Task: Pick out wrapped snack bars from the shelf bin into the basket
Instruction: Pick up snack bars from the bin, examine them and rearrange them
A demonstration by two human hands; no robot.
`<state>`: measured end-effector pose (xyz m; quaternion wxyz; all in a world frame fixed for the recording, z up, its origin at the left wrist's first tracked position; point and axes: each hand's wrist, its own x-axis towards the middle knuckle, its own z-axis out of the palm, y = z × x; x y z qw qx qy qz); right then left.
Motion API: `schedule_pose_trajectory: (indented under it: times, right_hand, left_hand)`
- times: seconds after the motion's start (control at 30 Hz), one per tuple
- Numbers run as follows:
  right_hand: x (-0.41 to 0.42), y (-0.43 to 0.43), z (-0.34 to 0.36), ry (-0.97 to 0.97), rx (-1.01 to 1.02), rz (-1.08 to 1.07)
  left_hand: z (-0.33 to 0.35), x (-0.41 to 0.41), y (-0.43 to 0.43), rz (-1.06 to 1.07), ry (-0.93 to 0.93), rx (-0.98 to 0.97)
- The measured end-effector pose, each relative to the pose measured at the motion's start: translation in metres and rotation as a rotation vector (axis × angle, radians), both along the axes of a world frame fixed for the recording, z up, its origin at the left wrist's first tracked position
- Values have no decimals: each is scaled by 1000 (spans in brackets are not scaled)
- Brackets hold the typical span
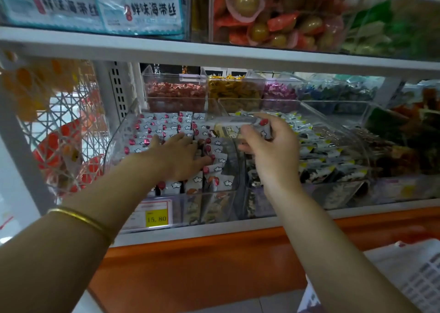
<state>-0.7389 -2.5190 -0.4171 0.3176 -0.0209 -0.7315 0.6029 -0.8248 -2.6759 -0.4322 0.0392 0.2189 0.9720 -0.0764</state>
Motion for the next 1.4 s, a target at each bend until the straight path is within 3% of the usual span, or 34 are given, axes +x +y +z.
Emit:
schedule_pose_trajectory:
  times: [0.23, 0.43, 0.53, 0.67, 0.87, 1.1, 1.17, 1.23, 1.33, 1.4]
  right_hand:
    - [-47, -18, 24, 33, 496, 94]
    - [-90, -44, 23, -166, 1067, 184]
    - [-97, -53, 16, -197, 1132, 231]
    - [-105, -55, 15, -385, 1345, 401]
    - [-119, -44, 26, -259, 1146, 310]
    - [-142, -57, 9, -198, 1497, 30]
    - [-143, -61, 6, -215, 1479, 48]
    - [-140, -60, 9, -184, 1329, 108]
    - [-121, -54, 24, -101, 865, 191]
    - [-98, -46, 32, -23, 668, 155]
  left_hand:
    - [-5, 37, -19, -46, 110, 216]
    - [-9, 48, -22, -66, 136, 312]
    - [-6, 50, -25, -68, 129, 369]
    - [9, 52, -40, -5, 71, 388]
    - [8, 54, -54, 32, 46, 363]
    - [7, 57, -55, 28, 88, 422]
    - [8, 59, -55, 30, 102, 458]
    - [9, 60, -54, 38, 123, 515]
    - [14, 63, -54, 73, 206, 685]
    - [18, 65, -54, 112, 250, 828]
